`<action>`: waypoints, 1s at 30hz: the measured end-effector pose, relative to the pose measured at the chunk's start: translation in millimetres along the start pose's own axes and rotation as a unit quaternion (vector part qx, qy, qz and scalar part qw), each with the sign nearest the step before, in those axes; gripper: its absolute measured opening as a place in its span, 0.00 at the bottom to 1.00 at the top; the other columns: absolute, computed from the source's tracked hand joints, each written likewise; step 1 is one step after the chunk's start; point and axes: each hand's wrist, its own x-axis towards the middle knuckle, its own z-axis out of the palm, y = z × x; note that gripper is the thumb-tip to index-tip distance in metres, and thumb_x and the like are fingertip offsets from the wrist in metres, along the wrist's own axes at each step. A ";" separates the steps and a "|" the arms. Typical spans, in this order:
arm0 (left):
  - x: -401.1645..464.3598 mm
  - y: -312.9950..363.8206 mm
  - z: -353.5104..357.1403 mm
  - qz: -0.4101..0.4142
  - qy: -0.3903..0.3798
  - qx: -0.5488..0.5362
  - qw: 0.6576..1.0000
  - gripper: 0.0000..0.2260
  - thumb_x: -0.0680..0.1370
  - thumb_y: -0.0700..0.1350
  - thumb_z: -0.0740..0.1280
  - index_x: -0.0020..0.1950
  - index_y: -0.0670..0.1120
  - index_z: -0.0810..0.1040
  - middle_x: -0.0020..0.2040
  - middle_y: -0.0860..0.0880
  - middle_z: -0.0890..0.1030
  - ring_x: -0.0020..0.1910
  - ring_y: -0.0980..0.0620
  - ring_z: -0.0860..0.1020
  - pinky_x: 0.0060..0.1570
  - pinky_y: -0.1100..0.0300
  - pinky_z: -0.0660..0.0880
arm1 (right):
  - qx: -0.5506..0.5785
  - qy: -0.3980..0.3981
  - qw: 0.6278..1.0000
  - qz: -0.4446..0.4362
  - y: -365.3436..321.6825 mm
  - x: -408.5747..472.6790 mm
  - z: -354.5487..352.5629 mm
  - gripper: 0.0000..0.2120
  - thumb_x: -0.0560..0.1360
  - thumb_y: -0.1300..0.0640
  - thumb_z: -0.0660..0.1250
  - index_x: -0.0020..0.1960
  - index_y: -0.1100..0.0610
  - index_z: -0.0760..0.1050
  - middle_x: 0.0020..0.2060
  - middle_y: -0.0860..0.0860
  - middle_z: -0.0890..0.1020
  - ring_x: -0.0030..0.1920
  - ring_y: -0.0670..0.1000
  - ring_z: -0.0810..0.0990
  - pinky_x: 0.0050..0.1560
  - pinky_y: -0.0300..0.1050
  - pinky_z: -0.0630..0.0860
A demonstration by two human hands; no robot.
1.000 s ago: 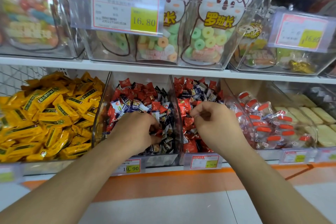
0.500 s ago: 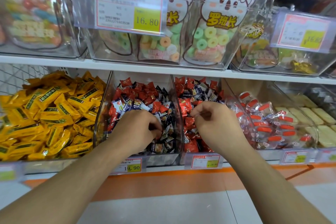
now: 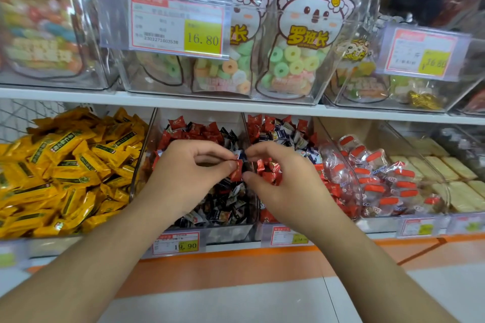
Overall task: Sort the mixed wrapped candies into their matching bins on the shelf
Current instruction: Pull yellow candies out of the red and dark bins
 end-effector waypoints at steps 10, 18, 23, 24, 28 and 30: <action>-4.7 7.3 8.2 -0.036 -0.073 -0.122 0.989 0.08 0.73 0.39 0.78 0.50 0.49 0.87 0.44 0.51 0.88 0.47 0.55 0.86 0.55 0.59 0.80 | 0.033 0.026 0.999 0.018 1.4 -4.1 -3.9 0.09 0.75 0.56 0.76 0.47 0.44 0.79 0.41 0.42 0.82 0.48 0.42 0.80 0.48 0.37 0.74; 1.4 -0.2 -0.5 -0.022 -0.075 0.004 0.997 0.11 0.71 0.39 0.81 0.48 0.53 0.86 0.43 0.56 0.87 0.44 0.58 0.85 0.50 0.62 0.82 | 0.036 0.065 0.996 0.053 5.3 -2.8 -12.2 0.07 0.76 0.53 0.75 0.47 0.44 0.77 0.39 0.41 0.82 0.42 0.43 0.81 0.43 0.34 0.75; 6.5 -16.9 -21.6 -0.057 -0.092 0.260 0.960 0.06 0.79 0.45 0.74 0.49 0.58 0.84 0.42 0.61 0.80 0.43 0.61 0.79 0.37 0.70 0.72 | -0.068 0.069 0.991 0.089 23.4 -1.4 -28.1 0.05 0.77 0.56 0.73 0.50 0.47 0.80 0.41 0.42 0.83 0.37 0.38 0.78 0.38 0.24 0.70; 6.8 -20.0 -23.0 -0.058 -0.084 0.271 0.957 0.06 0.80 0.45 0.72 0.50 0.57 0.84 0.44 0.62 0.78 0.43 0.61 0.79 0.35 0.71 0.70 | -0.086 0.065 0.990 0.096 26.3 -1.9 -28.6 0.06 0.77 0.56 0.73 0.53 0.48 0.81 0.43 0.41 0.83 0.40 0.35 0.77 0.39 0.21 0.68; 12.6 -27.4 -22.0 -0.035 -0.061 0.251 0.965 0.07 0.80 0.43 0.72 0.49 0.57 0.84 0.46 0.61 0.81 0.46 0.62 0.79 0.39 0.74 0.69 | -0.087 0.057 0.989 0.106 27.3 -2.1 -25.2 0.08 0.76 0.60 0.71 0.53 0.49 0.81 0.44 0.41 0.82 0.44 0.34 0.77 0.40 0.19 0.68; 14.6 -29.4 -15.6 -0.028 -0.074 0.237 0.968 0.07 0.78 0.44 0.74 0.48 0.57 0.84 0.44 0.60 0.82 0.44 0.64 0.79 0.37 0.75 0.69 | -0.080 0.054 0.990 0.104 25.4 -1.6 -21.4 0.08 0.76 0.61 0.70 0.51 0.49 0.80 0.43 0.41 0.83 0.44 0.35 0.78 0.41 0.21 0.68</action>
